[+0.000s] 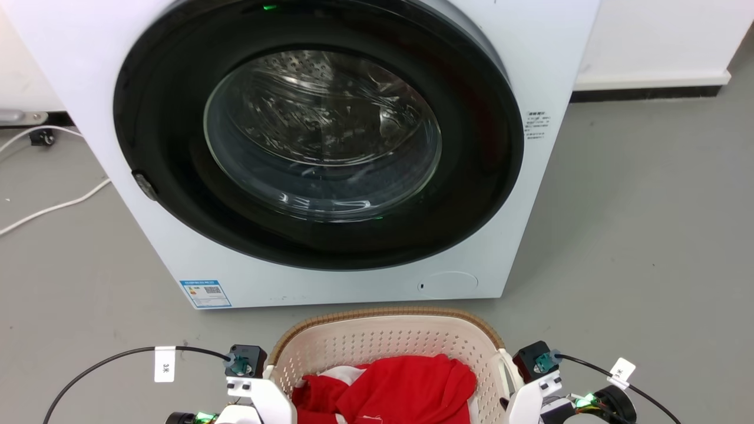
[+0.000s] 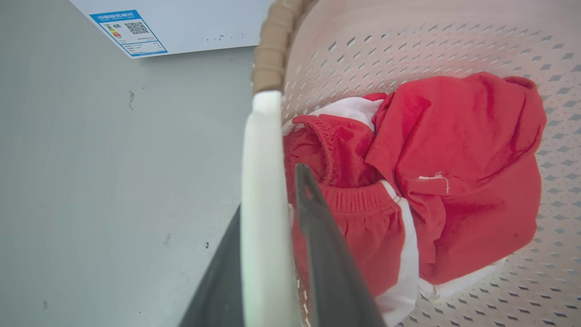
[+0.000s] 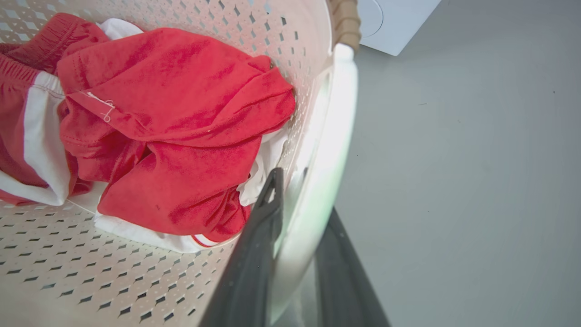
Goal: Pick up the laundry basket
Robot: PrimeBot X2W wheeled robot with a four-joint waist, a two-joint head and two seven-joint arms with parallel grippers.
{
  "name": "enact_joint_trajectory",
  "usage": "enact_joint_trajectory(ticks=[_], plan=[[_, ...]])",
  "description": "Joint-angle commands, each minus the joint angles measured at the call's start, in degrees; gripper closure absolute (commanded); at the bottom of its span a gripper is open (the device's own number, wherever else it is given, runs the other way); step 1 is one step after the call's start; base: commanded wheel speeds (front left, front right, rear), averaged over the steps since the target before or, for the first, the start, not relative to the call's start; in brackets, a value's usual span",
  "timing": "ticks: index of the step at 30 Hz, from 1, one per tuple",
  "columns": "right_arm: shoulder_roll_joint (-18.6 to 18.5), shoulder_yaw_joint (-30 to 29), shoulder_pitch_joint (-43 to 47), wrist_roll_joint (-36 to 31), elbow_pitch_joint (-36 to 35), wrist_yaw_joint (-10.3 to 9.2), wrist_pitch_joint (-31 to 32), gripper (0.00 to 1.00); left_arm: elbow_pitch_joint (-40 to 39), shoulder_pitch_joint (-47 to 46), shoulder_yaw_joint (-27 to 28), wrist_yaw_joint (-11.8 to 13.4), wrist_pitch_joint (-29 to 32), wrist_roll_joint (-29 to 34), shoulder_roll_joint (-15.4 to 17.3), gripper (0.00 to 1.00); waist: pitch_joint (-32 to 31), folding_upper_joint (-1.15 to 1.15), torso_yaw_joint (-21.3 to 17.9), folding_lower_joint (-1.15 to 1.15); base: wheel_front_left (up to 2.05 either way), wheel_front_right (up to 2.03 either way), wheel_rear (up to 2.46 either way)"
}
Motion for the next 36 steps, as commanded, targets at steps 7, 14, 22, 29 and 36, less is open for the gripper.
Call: enact_joint_trajectory(ticks=[7,14,22,29,36], plan=[[-0.12,0.78,0.56,0.4,-0.18,-0.02,0.21,1.0,-0.41,0.92,-3.0,-0.72,0.83,-2.65,0.58,1.0,-1.38,-0.01,0.37,0.01,0.0,0.0,0.0],[-0.56,0.97,0.89,0.97,-0.16,-0.02,0.5,1.0,-0.27,0.98,-5.26,-0.72,1.08,-5.14,0.79,1.0,-2.06,-0.01,0.37,0.01,0.0,0.0,0.0],[-0.88,0.86,1.34,1.25,-0.15,-0.03,0.62,1.0,0.01,0.8,-7.29,-0.72,1.04,-7.76,1.13,1.0,-2.35,-0.01,0.57,0.01,0.0,0.0,0.0],[-0.83,0.96,1.21,1.3,-0.14,-0.03,0.62,1.0,0.21,0.67,-8.82,-0.72,0.72,-9.79,1.33,1.0,-2.51,-0.01,0.68,0.01,0.0,0.0,0.0],[-0.68,1.06,1.32,1.32,-0.13,-0.03,0.74,1.0,0.43,0.47,-10.24,-0.73,0.55,-11.44,1.49,1.0,-2.43,-0.01,0.63,0.01,0.0,0.0,0.0]])
